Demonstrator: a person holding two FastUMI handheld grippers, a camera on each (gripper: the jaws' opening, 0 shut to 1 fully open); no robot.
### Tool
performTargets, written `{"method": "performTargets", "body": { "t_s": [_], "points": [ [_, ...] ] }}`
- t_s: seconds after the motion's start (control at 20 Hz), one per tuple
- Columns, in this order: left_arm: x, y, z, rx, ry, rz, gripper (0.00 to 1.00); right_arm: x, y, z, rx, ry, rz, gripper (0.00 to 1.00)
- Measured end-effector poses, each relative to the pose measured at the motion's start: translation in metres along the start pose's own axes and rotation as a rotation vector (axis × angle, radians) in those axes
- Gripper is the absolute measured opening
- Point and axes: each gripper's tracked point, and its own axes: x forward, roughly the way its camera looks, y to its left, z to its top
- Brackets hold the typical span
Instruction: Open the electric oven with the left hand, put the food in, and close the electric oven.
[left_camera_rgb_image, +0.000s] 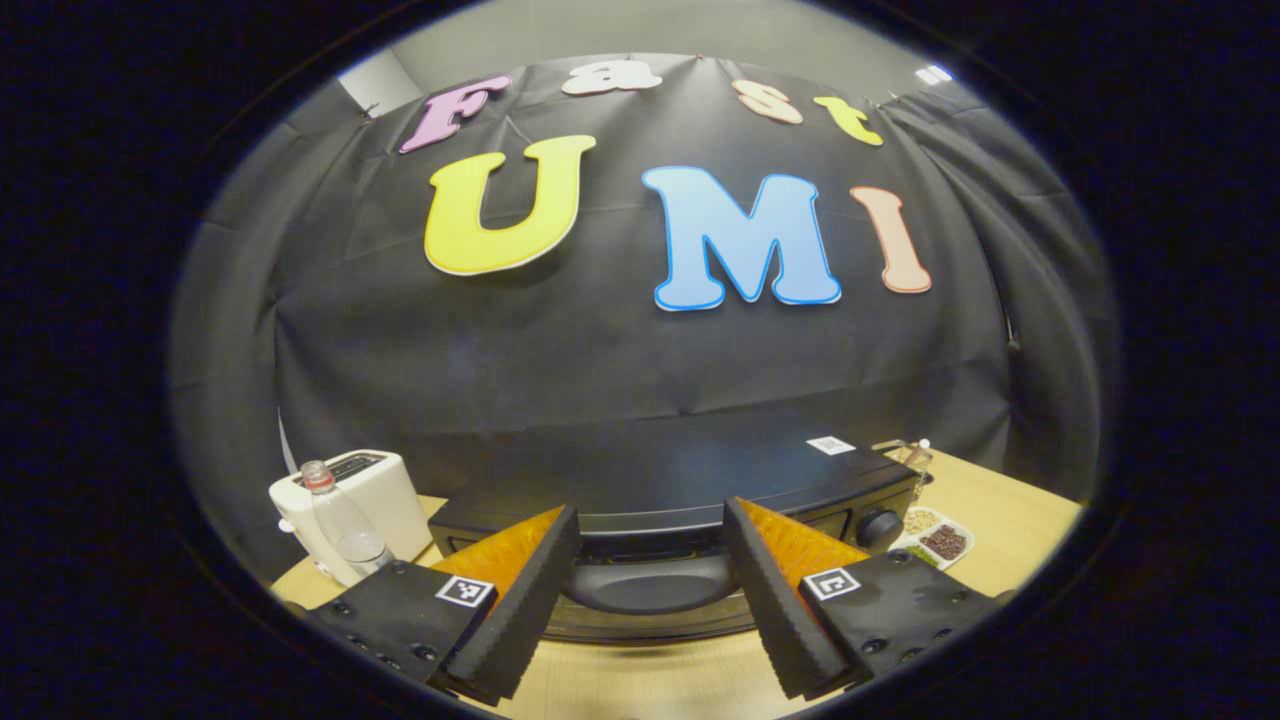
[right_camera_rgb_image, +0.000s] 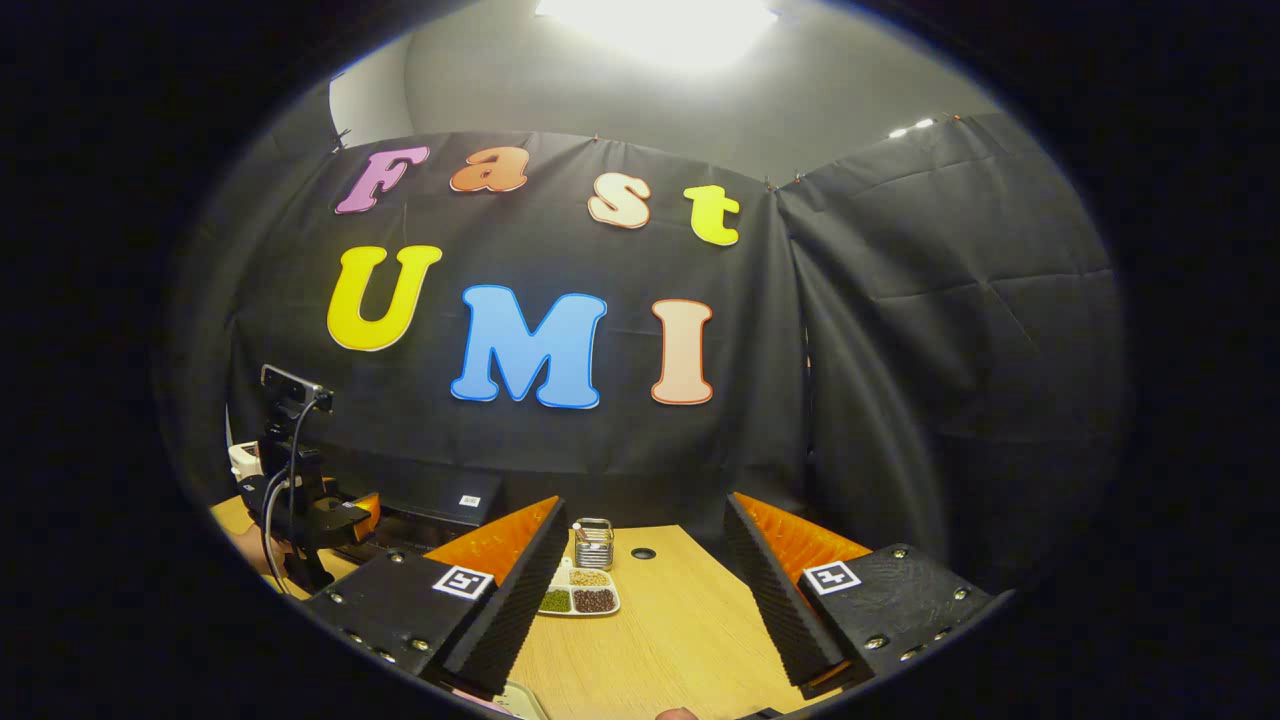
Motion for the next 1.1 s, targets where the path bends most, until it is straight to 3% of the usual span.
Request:
{"method": "performTargets", "body": {
  "t_s": [0.35,0.6,0.8,0.9,1.0,1.1],
  "points": [
    [-0.007,0.003,-0.011,-0.021,0.002,0.022,0.97,-0.004,-0.005,0.005,-0.007,-0.013,0.002,0.97],
    [-0.032,-0.001,-0.020,-0.025,0.013,0.029,1.00,-0.007,-0.005,0.005,0.007,-0.014,0.032,0.97],
    [-0.051,-0.004,-0.030,-0.017,0.031,0.046,0.96,-0.012,-0.006,0.007,0.011,-0.017,0.063,0.97],
    [-0.058,-0.005,-0.035,-0.033,0.042,0.059,1.00,-0.016,-0.008,0.009,0.013,-0.022,0.078,0.97],
    [-0.066,-0.006,-0.041,-0.035,0.052,0.067,0.96,-0.022,-0.013,0.012,0.004,-0.033,0.083,0.97],
    [-0.075,-0.008,-0.048,-0.024,0.065,0.073,1.00,-0.026,-0.019,0.014,-0.005,-0.039,0.087,0.97]
  ]
}}
